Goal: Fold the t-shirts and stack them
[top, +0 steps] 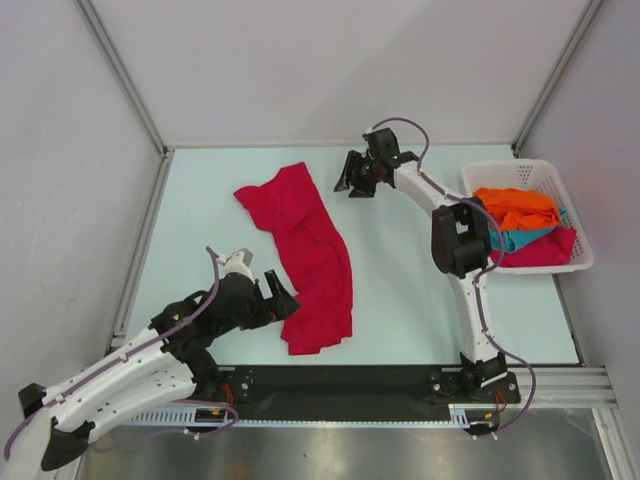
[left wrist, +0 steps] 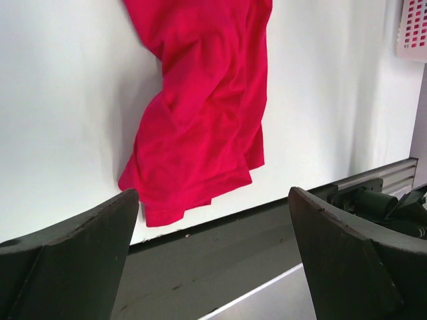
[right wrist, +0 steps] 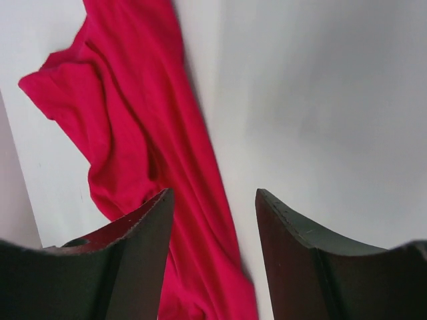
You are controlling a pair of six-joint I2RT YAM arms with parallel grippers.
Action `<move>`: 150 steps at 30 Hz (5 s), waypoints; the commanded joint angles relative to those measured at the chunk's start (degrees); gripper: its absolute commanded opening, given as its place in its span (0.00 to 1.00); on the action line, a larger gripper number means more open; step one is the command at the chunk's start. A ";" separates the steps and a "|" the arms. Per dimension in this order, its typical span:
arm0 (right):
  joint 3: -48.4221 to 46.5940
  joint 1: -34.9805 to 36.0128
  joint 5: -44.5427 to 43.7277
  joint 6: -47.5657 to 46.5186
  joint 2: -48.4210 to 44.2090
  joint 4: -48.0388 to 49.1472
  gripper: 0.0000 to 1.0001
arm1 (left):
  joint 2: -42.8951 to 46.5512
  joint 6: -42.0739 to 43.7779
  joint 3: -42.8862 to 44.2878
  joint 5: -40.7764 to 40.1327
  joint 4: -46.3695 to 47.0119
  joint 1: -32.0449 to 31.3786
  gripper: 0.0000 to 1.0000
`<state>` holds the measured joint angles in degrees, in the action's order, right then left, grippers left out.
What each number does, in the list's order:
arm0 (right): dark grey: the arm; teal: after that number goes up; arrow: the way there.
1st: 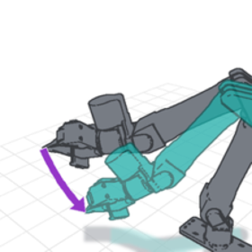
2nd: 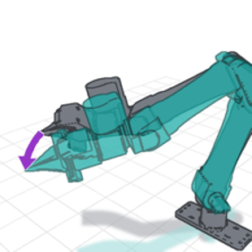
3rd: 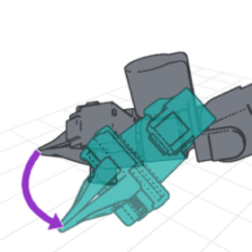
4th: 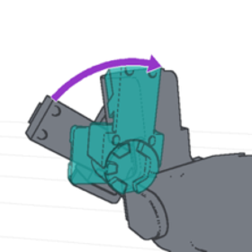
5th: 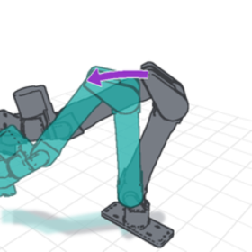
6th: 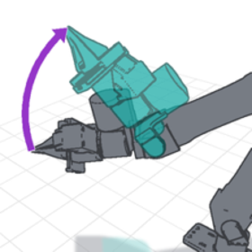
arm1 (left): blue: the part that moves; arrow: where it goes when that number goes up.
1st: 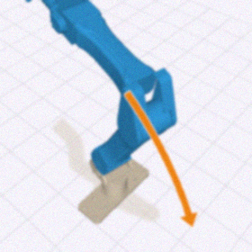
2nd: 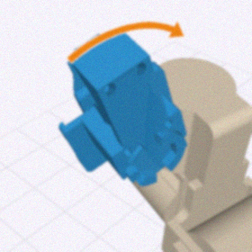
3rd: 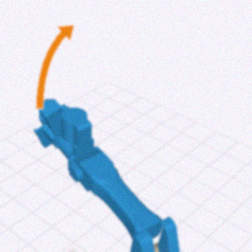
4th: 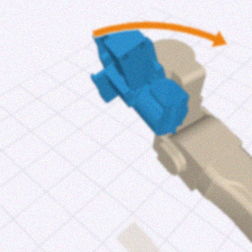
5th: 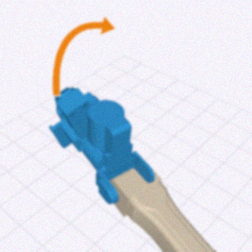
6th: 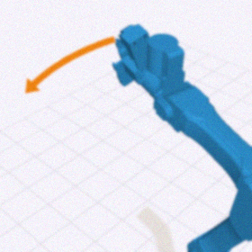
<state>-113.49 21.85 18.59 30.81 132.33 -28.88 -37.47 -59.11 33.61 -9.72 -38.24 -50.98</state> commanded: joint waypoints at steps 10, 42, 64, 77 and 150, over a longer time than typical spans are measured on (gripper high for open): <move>-13.69 -0.75 7.25 3.99 17.95 3.30 0.58 | -3.48 0.31 1.55 -0.22 -3.25 0.18 1.00; -13.69 1.98 6.84 8.66 21.75 8.61 0.00 | -5.51 1.98 6.65 -0.30 -10.98 0.44 0.99; -24.94 -5.23 -1.80 2.07 20.52 -5.22 0.30 | -1.29 1.37 4.63 0.05 -10.01 0.44 0.99; -10.91 -2.96 -9.35 -3.73 -1.42 -3.11 0.39 | -6.98 2.51 3.57 3.90 -2.64 0.97 1.00; 71.74 26.14 -6.37 16.92 -44.00 18.69 0.47 | -30.64 9.37 -8.03 20.35 20.66 14.51 0.97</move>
<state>-40.88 47.64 13.37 47.57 87.59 -10.57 -67.90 -49.54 27.90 10.87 -15.40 -36.71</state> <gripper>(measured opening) 0.474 0.973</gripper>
